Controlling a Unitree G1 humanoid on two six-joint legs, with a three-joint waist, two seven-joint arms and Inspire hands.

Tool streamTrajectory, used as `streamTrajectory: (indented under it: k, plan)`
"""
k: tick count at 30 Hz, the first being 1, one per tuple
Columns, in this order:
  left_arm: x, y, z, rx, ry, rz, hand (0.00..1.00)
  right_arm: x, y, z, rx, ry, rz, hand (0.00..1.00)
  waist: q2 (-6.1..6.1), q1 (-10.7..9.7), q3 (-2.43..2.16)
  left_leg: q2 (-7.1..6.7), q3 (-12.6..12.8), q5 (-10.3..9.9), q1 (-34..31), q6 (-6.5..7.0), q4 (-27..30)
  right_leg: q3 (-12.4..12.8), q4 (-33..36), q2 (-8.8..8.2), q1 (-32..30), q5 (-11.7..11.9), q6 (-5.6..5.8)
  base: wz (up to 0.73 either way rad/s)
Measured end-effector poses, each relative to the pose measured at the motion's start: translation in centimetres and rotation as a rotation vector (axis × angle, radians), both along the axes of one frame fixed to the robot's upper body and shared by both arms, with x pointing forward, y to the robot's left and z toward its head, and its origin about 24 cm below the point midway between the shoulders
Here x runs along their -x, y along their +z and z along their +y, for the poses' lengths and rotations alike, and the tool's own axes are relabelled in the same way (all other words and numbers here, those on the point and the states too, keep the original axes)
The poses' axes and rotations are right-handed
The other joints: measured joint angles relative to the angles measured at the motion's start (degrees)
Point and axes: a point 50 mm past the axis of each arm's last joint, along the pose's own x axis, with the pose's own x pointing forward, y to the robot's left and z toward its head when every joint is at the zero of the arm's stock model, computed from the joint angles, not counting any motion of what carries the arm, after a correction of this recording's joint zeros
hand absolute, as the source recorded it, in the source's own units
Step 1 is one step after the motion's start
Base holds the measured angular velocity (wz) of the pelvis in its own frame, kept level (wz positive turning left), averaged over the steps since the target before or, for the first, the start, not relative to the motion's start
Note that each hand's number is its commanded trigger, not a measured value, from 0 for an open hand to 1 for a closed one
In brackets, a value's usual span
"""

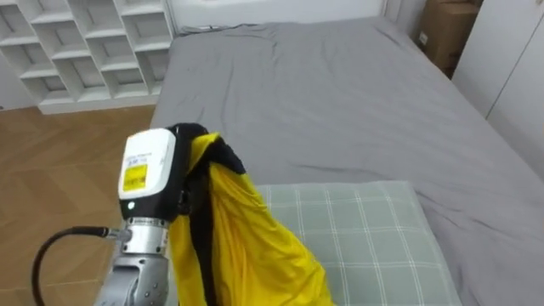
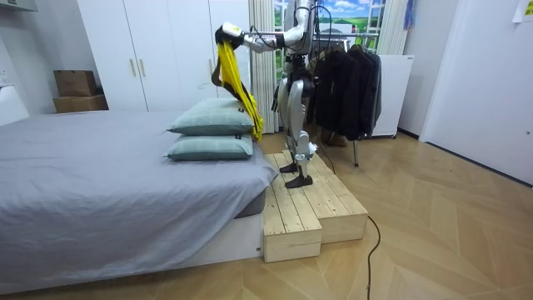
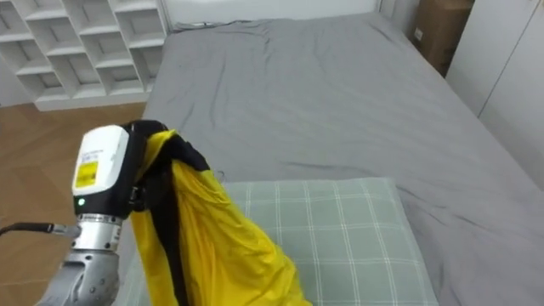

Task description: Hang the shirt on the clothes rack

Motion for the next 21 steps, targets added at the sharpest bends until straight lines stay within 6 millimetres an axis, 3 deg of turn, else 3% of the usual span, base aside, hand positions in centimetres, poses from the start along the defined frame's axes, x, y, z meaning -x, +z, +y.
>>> streamTrajectory:
  k: [6, 12, 21]
  plan:
    - [0.3, 1.9, 0.2, -0.173, -0.036, -0.103, 1.00, -0.3, 1.7, -3.7, 0.101, -0.040, -0.041, 0.00, -0.07, 0.03, 0.04, 0.07, 0.43, 0.00, 0.48, 0.00, -0.41, 0.55, -0.03, 0.07, -0.11, -0.09, 0.03, -0.04]
    - [1.1, 4.1, -0.3, -0.294, -0.121, -0.245, 1.00, -3.7, 4.8, -7.3, 0.267, 0.063, -0.170, 0.00, -0.77, -0.20, -0.01, 0.07, 0.36, 0.00, 0.22, 0.00, 0.26, 0.53, 0.11, 0.04, 0.07, -0.11, 0.07, 0.02]
    - [1.3, 4.4, -0.5, -0.282, -0.148, -0.284, 1.00, -9.5, 8.3, -6.6, 0.378, 0.265, -0.415, 0.00, -0.55, 1.27, -0.28, 0.18, 0.65, -0.01, 0.40, 0.00, 0.49, 0.70, 0.32, 0.08, 0.10, -0.10, 0.06, -0.02]
